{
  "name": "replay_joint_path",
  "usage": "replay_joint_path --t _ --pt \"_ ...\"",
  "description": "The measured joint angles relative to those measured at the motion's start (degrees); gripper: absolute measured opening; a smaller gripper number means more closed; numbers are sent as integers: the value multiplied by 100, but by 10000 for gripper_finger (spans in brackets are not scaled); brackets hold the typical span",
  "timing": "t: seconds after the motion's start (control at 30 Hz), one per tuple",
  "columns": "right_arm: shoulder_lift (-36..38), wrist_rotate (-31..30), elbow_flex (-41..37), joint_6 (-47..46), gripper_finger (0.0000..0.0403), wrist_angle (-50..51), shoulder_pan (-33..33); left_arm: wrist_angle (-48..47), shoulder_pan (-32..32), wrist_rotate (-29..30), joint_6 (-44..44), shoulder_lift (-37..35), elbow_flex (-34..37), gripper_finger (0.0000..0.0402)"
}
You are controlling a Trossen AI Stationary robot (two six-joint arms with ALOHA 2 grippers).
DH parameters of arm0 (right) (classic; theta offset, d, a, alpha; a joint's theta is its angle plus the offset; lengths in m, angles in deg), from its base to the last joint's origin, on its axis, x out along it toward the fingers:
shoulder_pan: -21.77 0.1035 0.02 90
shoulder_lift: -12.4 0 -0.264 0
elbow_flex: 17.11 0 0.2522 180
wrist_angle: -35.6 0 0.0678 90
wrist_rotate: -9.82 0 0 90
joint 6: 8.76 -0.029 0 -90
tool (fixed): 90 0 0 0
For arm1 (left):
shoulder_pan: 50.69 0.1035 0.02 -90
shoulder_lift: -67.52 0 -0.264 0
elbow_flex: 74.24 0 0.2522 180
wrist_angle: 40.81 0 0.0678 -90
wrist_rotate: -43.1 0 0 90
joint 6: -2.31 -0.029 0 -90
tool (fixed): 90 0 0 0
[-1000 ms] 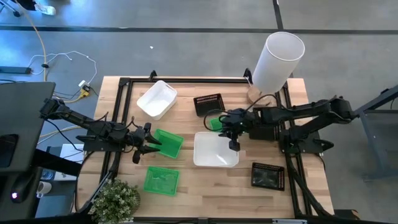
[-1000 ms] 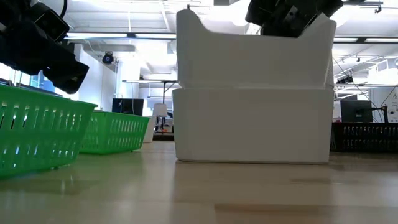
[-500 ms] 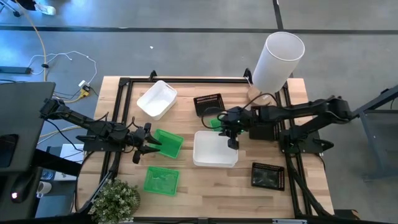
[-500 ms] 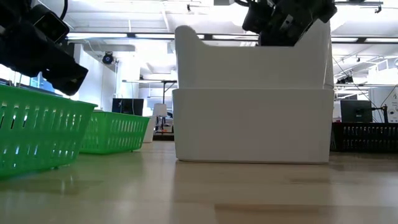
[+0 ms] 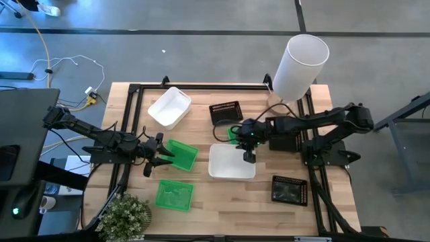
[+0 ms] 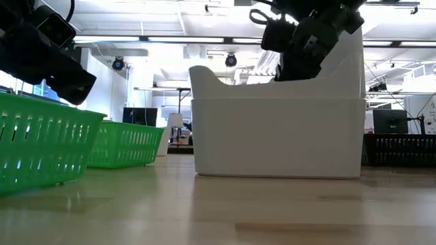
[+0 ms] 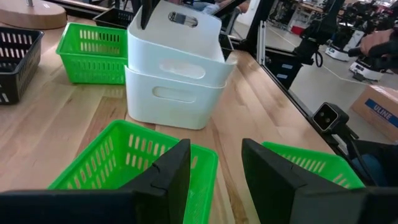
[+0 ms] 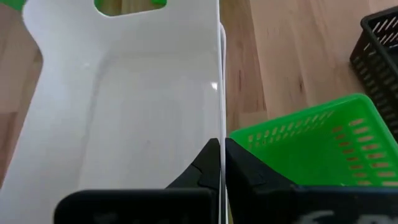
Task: Stack baskets by color
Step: Stack the bottom white bin on the middle white bin, then stack the bottom green bin on the middle green bin
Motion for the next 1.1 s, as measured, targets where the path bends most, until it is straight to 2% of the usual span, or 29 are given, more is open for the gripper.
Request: replay_joint_path --t 0.2,0.47,0.6,0.8,1.1 --pt "-37 -36 0 5 10 -8 0 0 2 2 -6 0 2 133" --pt "10 -205 0 -83 102 -49 2 0 0 4 -33 0 2 133" --pt "178 -224 12 -219 133 -41 2 9 0 22 -99 0 -8 133" --pt "350 -460 278 -260 144 129 113 -147 4 264 -336 11 -383 133" --pt "370 -804 729 -216 144 291 456 -1588 4 682 -468 353 -1475 133"
